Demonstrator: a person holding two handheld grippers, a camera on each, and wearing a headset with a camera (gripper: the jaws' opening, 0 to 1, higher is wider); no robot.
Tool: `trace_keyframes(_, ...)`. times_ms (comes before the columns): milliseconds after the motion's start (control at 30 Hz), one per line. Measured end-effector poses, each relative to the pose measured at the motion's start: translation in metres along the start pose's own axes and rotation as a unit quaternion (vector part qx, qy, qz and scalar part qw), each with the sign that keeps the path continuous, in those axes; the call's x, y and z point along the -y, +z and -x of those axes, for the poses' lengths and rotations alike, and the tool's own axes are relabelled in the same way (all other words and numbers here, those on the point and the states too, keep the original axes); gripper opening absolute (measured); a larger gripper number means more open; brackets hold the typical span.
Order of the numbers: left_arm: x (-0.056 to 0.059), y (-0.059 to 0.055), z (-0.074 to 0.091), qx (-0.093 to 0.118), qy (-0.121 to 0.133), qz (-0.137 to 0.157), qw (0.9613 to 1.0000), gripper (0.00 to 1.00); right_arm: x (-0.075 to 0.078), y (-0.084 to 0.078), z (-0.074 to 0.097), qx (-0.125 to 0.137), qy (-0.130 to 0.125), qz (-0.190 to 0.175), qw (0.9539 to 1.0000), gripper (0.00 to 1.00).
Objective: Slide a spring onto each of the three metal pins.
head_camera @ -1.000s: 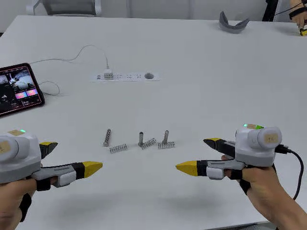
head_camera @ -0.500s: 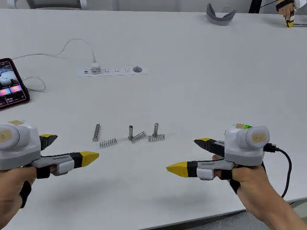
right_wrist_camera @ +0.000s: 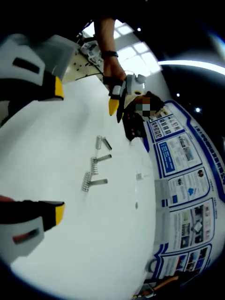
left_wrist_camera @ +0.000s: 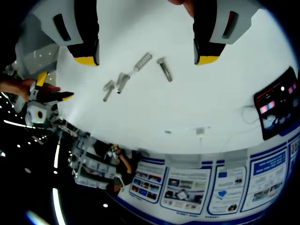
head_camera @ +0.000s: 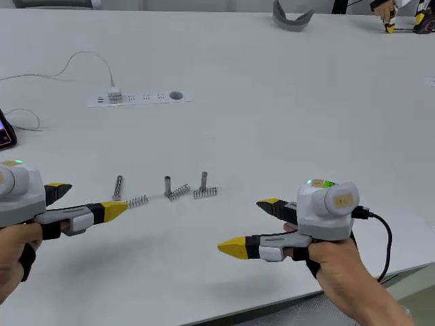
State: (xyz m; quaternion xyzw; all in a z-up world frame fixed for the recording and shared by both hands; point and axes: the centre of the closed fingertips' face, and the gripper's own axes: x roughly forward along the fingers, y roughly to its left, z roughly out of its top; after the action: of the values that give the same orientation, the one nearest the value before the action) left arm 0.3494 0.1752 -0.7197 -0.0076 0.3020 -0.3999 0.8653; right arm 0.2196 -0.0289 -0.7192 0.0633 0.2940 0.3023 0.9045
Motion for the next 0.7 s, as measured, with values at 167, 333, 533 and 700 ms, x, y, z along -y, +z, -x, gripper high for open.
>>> trace_keyframes(167,-0.002,0.001,-0.013,-0.001,-0.006,-0.001,1.0000,0.82,-0.003,0.001,0.003,0.011,-0.001,-0.011,0.9999,0.89)
trace_keyframes(333,-0.007,0.002,-0.022,-0.005,-0.006,-0.001,1.0000,0.80,-0.004,-0.001,0.006,0.014,-0.005,-0.014,0.9998,0.88)
trace_keyframes(533,-0.011,0.002,-0.036,-0.010,-0.008,0.000,0.9999,0.78,-0.002,-0.003,0.010,0.014,-0.011,-0.019,0.9997,0.88)
trace_keyframes(700,-0.013,0.002,-0.047,-0.015,-0.008,-0.003,0.9998,0.76,-0.002,-0.002,0.012,0.019,-0.010,-0.023,0.9995,0.88)
